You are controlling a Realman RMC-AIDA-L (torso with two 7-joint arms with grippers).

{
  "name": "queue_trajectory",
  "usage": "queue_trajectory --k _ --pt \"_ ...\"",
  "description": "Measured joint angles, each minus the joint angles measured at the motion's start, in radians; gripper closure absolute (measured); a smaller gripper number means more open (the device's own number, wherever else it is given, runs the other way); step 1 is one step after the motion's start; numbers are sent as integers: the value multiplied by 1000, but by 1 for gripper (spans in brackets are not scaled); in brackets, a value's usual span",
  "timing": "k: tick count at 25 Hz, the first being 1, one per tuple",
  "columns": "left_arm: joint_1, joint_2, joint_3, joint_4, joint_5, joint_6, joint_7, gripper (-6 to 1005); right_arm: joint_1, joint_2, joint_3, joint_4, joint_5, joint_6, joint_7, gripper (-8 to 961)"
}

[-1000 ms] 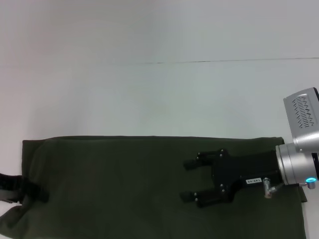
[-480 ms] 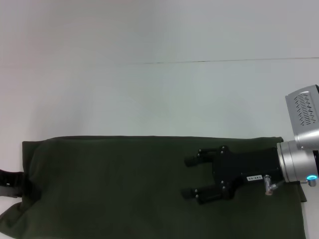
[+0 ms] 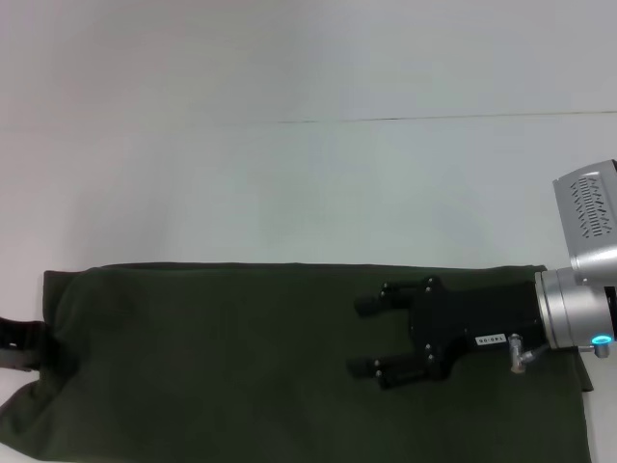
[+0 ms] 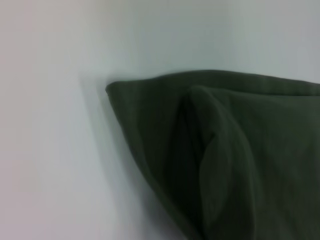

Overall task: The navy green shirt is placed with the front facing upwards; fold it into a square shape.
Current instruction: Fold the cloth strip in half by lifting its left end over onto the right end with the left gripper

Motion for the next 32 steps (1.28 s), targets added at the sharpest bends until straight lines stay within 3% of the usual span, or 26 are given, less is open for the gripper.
queue_trajectory --k 7,20,27,32 --pt "2 23 1 58 23 2 -24 936 -5 0 1 -2 33 0 0 102" --pt "36 85 0 215 26 -17 -66 935 -14 0 3 -14 74 0 3 103" --pt "25 85 1 227 21 17 -92 935 -16 2 4 -12 76 10 8 105" --pt "5 74 -13 284 -42 151 -114 935 -16 4 4 -5 76 38 2 108"
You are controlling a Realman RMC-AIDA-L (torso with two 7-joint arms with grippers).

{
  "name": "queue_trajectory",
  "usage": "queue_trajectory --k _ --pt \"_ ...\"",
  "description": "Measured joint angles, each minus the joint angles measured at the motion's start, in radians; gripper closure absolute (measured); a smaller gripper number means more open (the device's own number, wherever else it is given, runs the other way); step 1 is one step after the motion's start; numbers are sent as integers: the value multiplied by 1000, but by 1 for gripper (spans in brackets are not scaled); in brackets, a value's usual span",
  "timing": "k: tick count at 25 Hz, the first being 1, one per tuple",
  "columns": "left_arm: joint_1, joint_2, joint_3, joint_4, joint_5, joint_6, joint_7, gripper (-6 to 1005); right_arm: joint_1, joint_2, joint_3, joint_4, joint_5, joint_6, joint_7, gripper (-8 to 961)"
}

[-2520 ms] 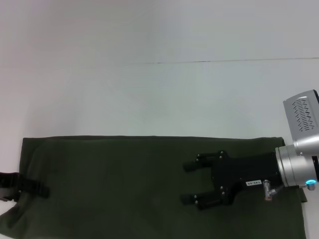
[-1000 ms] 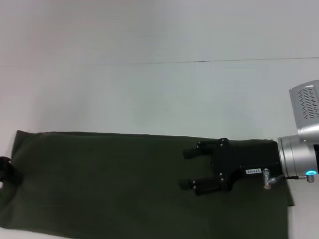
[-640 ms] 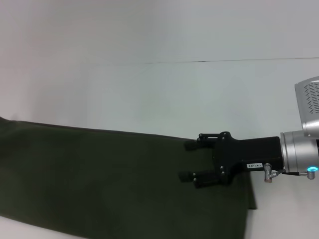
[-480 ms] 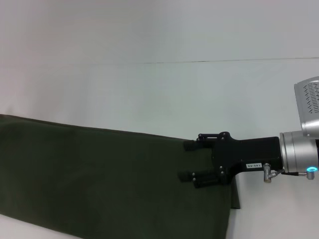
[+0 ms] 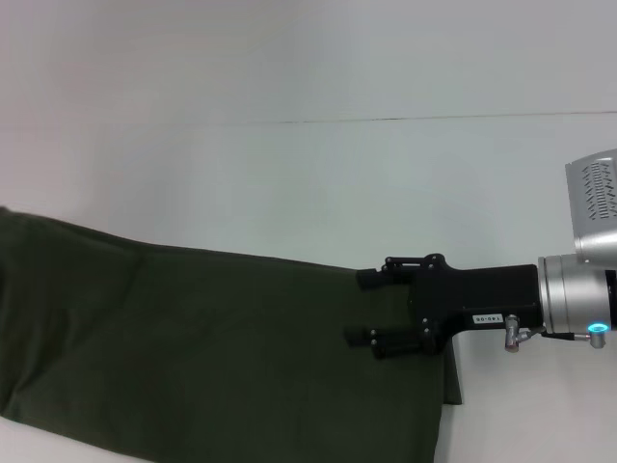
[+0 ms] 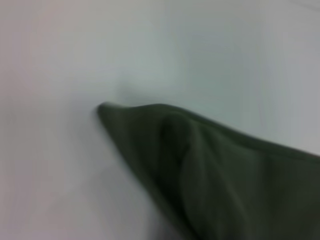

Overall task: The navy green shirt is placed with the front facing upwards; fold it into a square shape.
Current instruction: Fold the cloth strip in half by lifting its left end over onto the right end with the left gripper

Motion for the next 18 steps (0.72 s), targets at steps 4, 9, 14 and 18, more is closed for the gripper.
queue_trajectory --k 4,9,14,18 --pt "-18 -10 -11 51 -135 147 -7 936 0 2 0 5 0 27 -8 110" --pt "-40 -37 -12 59 -293 260 -52 936 -1 2 -4 20 23 52 -26 111" --pt "-46 -105 -3 28 -380 272 -78 936 -9 2 -1 28 59 85 -33 111" --pt "-47 -165 7 -19 -400 235 -66 936 -18 1 -1 28 88 109 -33 111"
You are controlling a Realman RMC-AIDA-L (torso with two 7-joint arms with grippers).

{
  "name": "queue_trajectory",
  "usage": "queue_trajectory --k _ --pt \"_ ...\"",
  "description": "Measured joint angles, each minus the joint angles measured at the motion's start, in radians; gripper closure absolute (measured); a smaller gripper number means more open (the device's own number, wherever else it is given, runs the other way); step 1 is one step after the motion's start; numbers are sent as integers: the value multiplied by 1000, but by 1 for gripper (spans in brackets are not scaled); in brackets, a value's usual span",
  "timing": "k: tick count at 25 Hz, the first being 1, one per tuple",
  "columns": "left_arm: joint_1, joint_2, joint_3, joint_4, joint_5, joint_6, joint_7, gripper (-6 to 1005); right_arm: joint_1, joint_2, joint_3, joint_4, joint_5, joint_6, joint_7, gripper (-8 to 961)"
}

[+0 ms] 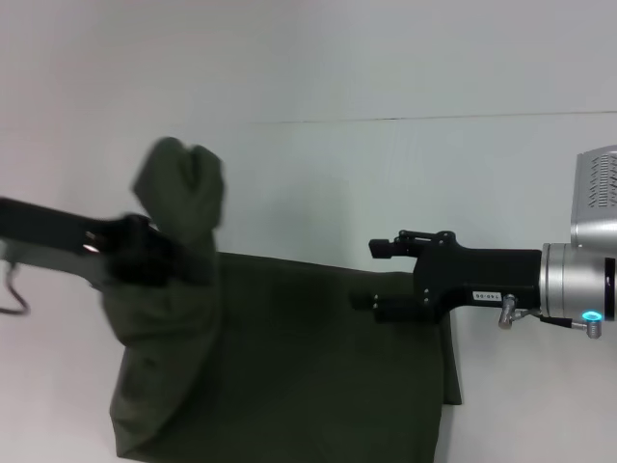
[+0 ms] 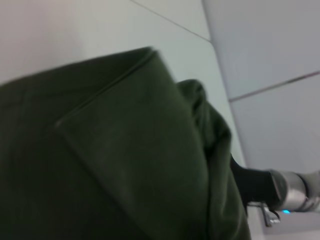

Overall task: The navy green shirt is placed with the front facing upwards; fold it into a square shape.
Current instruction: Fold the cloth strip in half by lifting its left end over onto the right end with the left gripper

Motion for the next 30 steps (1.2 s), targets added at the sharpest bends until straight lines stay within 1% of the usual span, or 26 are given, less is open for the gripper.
queue_trajectory --k 1,5,8,14,19,24,30 --pt "3 -17 9 -20 -3 -16 8 936 -2 0 0 0 6 7 0 111" --pt "16 -62 21 -80 -17 -87 46 936 -14 -1 1 0 57 48 0 111" --pt "24 -78 23 -157 -49 -129 88 936 -33 -1 1 0 122 93 -4 111" --pt "32 -92 25 -303 -87 -190 148 935 -66 -4 1 -9 243 171 -10 111" --pt "33 -116 27 -384 -95 -246 188 935 -73 -3 1 -4 273 219 -29 112" --pt "29 -119 29 -495 -96 -318 248 935 -74 0 2 8 295 224 -46 112" --pt "43 -121 26 -549 -97 -349 285 935 -76 -2 2 12 316 226 -50 112"
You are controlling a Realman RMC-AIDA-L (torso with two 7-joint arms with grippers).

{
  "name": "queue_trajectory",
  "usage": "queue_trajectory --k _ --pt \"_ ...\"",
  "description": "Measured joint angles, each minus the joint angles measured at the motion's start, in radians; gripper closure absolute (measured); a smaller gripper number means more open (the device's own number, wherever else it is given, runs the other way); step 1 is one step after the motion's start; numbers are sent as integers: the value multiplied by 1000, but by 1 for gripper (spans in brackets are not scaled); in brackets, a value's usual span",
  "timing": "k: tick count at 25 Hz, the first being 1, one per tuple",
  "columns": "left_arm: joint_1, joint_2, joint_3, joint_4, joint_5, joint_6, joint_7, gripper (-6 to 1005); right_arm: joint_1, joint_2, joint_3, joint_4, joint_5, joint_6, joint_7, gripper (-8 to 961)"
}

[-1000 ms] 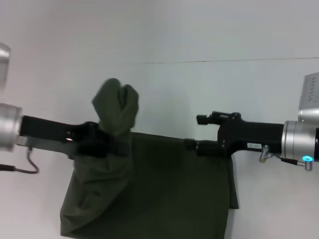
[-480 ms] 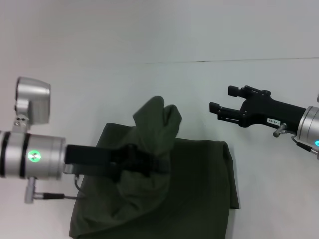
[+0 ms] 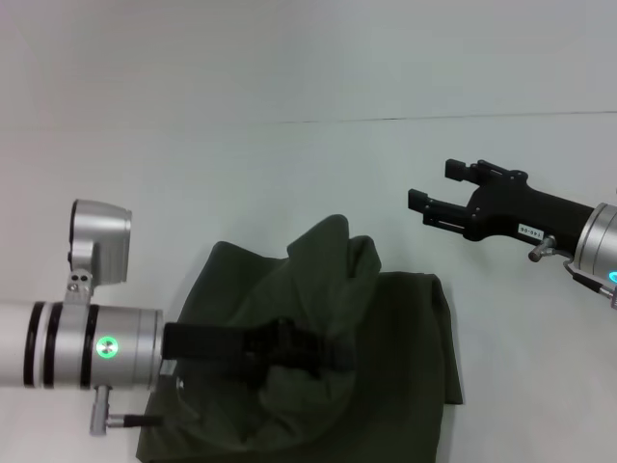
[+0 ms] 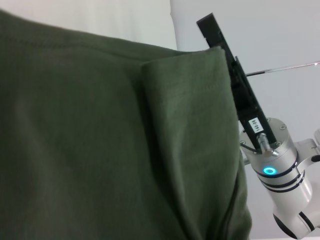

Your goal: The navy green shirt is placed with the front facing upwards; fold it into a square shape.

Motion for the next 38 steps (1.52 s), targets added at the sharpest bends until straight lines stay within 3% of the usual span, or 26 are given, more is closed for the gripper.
queue_trajectory --k 3,9,14,17,20,24,30,34,38 --pt "1 0 4 -32 0 -9 7 935 -1 0 5 0 3 0 0 112" --pt "0 0 14 -76 5 -14 61 839 -2 -1 10 1 19 2 0 112" --pt "2 4 3 -62 -10 10 89 632 -2 -1 9 1 25 -1 0 112" --pt "11 8 -4 -19 -24 49 106 394 -2 -1 4 2 24 -24 5 111" --pt "34 14 -13 57 -68 93 164 331 -2 -5 -11 -6 10 -84 67 111" --pt "100 40 -49 113 -182 126 325 248 0 -10 -87 -125 -76 -154 322 112" --pt "169 74 -83 195 -182 141 486 138 67 -19 -258 -448 -358 -246 831 113" --pt "200 73 -87 228 -158 146 571 101 200 -35 -307 -545 -570 -362 1134 114" --pt "227 64 -98 231 -158 138 650 112 328 -30 -306 -544 -710 -441 1298 114"
